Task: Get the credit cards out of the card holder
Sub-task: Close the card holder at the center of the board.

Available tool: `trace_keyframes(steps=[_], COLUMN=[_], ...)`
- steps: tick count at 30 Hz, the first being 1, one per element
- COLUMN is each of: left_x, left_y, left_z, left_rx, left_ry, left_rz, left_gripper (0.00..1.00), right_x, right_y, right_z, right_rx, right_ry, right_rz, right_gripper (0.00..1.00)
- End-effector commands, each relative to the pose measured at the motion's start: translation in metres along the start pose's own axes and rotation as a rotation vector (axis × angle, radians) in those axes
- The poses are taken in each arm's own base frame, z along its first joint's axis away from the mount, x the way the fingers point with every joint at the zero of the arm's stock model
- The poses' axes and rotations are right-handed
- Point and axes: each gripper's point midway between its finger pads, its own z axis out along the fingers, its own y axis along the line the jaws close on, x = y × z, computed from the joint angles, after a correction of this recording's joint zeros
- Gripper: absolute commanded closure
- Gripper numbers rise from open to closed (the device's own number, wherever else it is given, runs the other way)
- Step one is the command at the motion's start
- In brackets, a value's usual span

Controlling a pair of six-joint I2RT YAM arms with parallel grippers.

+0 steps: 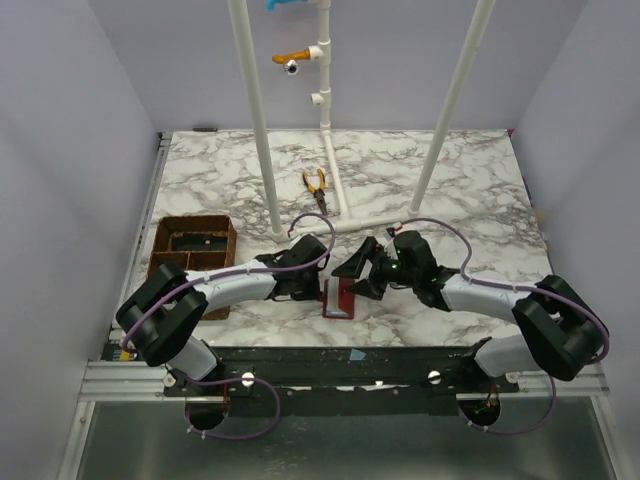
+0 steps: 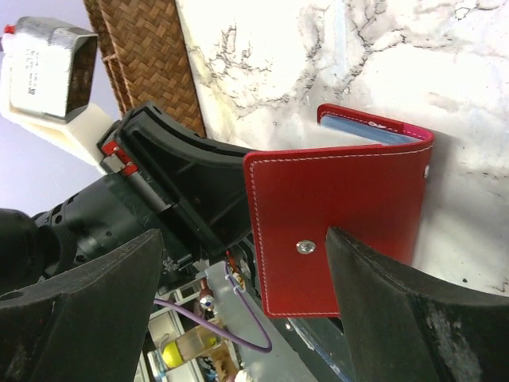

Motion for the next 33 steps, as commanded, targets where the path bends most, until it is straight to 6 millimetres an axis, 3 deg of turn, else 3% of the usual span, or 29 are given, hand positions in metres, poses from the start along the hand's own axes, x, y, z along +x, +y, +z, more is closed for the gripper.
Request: trace_keyframes(steps=[1, 10, 19, 21, 26, 33], left_x=[0.031, 0.036, 0.035, 0.034, 0.027, 0.013], left_y=[0.010, 0.009, 0.008, 0.008, 0.005, 0.000], left_z=[0.002, 0.001, -0.001, -0.003, -0.011, -0.034], left_rx=[-0.003, 0.021, 0.025, 0.026, 0.033, 0.046], left_ry=[0.099, 0.110, 0.107, 0.101, 0.078, 0.020], left_rz=[-0.024, -0.040, -0.032, -0.027, -0.018, 0.001], left_gripper=[1.00, 1.00, 1.00, 0.96, 0.90, 0.75], right_x=[0.002, 0.006, 0.003, 0.004, 0.006, 0.001], right_y=[0.009, -0.015, -0.054, -0.060, -0.061, -0.049], right_z=[0.012, 0.028, 0.024, 0.023, 0.024, 0.026], right_rx=[-0.024, 0.050, 0.196, 0.218, 0.216, 0.196], right_ry=[0.022, 0.022, -0.038, -0.036, -0.029, -0.030], right_rz=[0.000, 0.034, 0.069, 0.075, 0.081, 0.059], right_gripper=[0.15, 0.15, 0.15, 0.14, 0.14, 0.14])
